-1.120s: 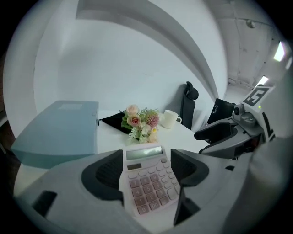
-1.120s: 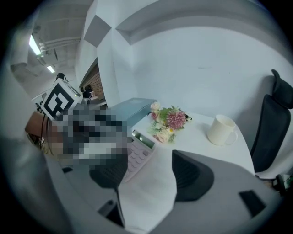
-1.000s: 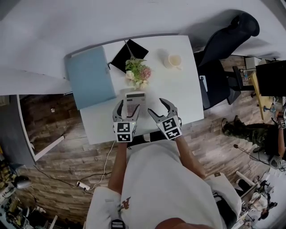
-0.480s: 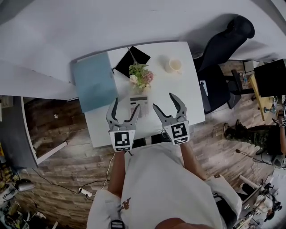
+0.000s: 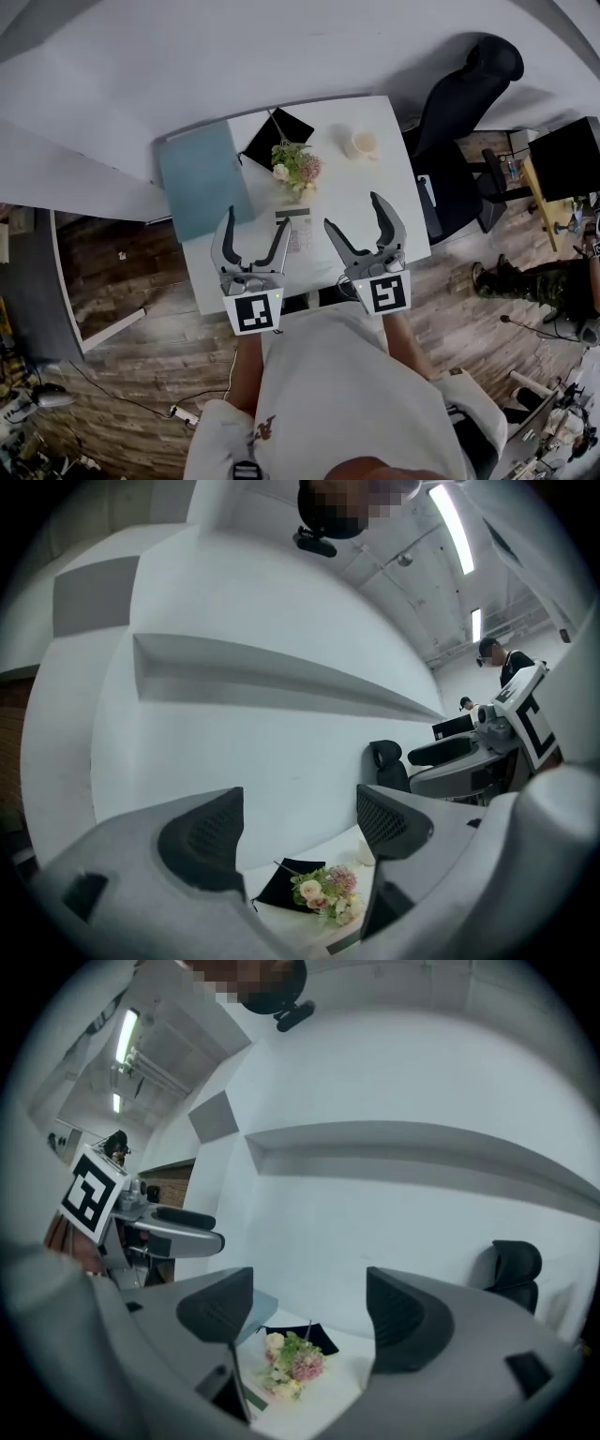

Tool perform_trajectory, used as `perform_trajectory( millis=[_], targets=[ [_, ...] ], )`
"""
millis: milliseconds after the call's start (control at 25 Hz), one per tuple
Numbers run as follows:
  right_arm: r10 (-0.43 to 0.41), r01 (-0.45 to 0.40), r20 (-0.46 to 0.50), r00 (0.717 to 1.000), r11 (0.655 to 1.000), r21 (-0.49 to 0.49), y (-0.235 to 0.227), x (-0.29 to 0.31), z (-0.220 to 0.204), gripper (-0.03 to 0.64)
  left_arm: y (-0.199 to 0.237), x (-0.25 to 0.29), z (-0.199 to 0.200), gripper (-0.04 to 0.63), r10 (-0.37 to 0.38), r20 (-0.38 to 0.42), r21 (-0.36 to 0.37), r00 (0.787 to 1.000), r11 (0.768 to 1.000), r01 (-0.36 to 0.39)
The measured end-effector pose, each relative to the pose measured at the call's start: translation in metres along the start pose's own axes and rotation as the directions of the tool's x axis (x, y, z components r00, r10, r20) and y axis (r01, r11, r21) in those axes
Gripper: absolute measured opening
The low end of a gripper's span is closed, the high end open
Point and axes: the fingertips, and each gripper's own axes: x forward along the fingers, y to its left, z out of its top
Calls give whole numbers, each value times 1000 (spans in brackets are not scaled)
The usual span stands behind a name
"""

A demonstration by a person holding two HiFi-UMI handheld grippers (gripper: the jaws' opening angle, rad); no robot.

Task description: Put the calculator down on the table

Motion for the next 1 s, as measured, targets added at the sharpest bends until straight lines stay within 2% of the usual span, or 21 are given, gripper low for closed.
perform_trajectory(
  millis=[120,400,1000],
  targets=[
    [-28,28,14,1000,999,-14,0,-3,6,364,1,-6,4,387,4,11,18,1000,1000,-4],
    [-28,28,21,999,1000,-5,6,-13,6,364,0,-17,7,387,16,18,33,1000,999,-16],
    [-30,30,20,999,1000,4,10,-17,8,362,-1,-24,6,387,25,11,24,1000,999,-25]
  ],
)
